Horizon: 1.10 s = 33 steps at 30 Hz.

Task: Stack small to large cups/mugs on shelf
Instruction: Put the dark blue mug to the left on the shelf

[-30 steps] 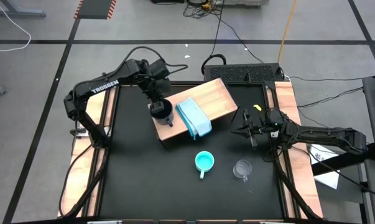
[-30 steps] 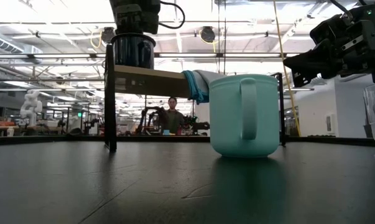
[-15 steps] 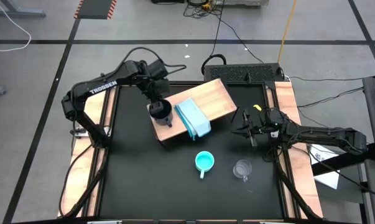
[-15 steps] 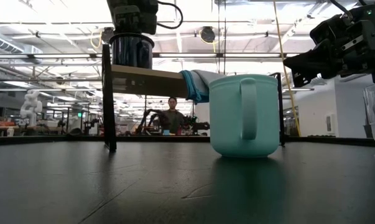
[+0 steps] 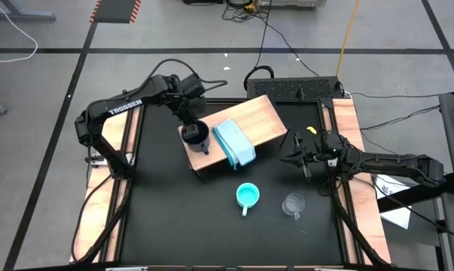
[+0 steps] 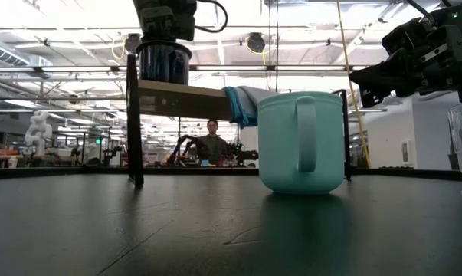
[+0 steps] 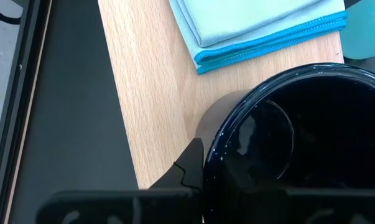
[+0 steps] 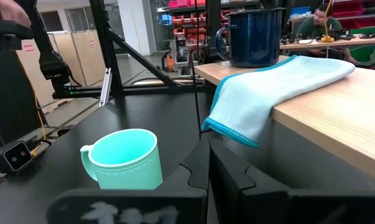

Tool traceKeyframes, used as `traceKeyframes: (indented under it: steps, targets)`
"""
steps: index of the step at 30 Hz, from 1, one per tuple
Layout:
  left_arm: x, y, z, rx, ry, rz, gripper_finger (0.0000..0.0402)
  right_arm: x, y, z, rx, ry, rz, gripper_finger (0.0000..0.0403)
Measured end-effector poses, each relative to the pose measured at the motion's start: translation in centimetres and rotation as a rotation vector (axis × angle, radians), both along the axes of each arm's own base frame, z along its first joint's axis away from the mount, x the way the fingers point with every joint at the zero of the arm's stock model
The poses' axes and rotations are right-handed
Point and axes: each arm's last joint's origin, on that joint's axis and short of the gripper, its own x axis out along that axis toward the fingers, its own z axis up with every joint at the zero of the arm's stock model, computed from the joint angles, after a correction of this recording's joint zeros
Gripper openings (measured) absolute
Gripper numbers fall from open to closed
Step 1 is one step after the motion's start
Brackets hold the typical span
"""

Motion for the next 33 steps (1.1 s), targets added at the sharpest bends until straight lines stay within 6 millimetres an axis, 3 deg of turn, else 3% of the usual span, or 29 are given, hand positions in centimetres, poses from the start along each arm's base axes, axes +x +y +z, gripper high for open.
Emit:
traceKeyframes:
  steps: [16, 22, 33]
  targets:
    - [0.06, 0.02, -0.01, 0.003, -0.005, -0.007, 0.0016, 0.00, 0.00, 0.00, 0.000, 0.000, 0.000, 0.0000]
    - [0.18, 0.03, -0.18, 0.007, -0.003, 0.000, 0.0037, 0.00, 0.00, 0.00, 0.000, 0.000, 0.000, 0.0000]
    - [0.42, -0.52, -0.33, 0.021, 0.013, -0.031, 0.0013, 0.00, 0.00, 0.01, 0.000, 0.000, 0.000, 0.0000]
